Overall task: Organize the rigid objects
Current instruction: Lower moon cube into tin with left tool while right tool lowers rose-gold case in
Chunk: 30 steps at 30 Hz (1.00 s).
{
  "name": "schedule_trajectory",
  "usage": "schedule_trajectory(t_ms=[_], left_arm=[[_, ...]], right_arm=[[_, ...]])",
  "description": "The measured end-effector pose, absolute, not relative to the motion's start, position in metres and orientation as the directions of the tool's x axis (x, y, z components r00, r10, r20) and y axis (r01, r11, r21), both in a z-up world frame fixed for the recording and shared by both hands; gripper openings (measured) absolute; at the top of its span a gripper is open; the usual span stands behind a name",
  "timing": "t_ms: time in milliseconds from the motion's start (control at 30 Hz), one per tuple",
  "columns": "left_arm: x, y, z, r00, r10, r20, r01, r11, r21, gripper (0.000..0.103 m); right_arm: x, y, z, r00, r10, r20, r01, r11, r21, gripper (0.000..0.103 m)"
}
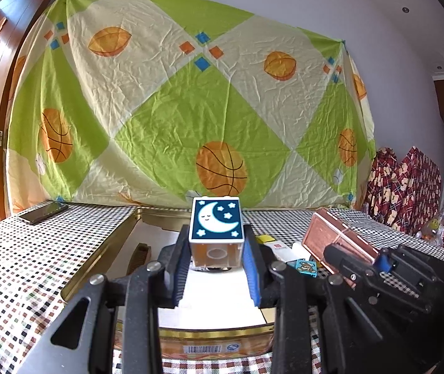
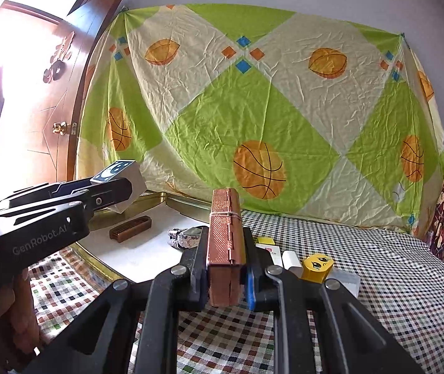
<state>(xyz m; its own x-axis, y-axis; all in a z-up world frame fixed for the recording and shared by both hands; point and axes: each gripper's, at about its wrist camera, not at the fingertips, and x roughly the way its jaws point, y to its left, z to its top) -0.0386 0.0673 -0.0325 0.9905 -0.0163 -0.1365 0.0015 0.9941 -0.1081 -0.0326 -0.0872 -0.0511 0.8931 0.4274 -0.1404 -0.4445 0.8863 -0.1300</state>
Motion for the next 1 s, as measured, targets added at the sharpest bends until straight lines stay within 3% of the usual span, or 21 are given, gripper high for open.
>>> schedule_trajectory(t_ms=[267,567,733,833,900,967,1000], left_arm=[[-0.023,0.104,-0.021,0.979,-0.017,-0.203,-0.021,0.983,-0.184,0.030],[0.034,0.131,-0.022,0.909,-0.028,-0.415,-0.057,0.980,-0.192,0.030],[0.060,0.132,-0.034,0.851,-0.026,-0.525,-0.058,0.988,-0.144,0.030],[0.064,0.130,-0.040,0.842,0.010,-0.539,-0.080,0.991,-0.107,0.031],[0.063,0.133,-0.039,0.846,0.030,-0.532,-0.101,0.989,-0.105,0.042],[0.056,0.136,-0.036,0.858,0.056,-0.510,-0.129,0.986,-0.108,0.055],[0.053,0.138,-0.034,0.865,0.053,-0.499,-0.129,0.984,-0.119,0.068]], right_arm=[[-0.009,-0.072,-0.021,0.830,0.512,-0.221,-0.533,0.844,-0.049,0.019],[0.058,-0.018,-0.020,0.726,0.550,-0.412,-0.601,0.799,0.009,0.019],[0.085,0.003,-0.031,0.707,0.529,-0.468,-0.598,0.801,0.002,0.019],[0.094,0.012,-0.038,0.678,0.538,-0.501,-0.612,0.790,0.021,0.020],[0.095,0.012,-0.038,0.685,0.532,-0.498,-0.602,0.798,0.024,0.032],[0.092,0.001,-0.036,0.690,0.536,-0.486,-0.595,0.803,0.042,0.054],[0.089,-0.007,-0.035,0.689,0.544,-0.480,-0.596,0.801,0.053,0.057]])
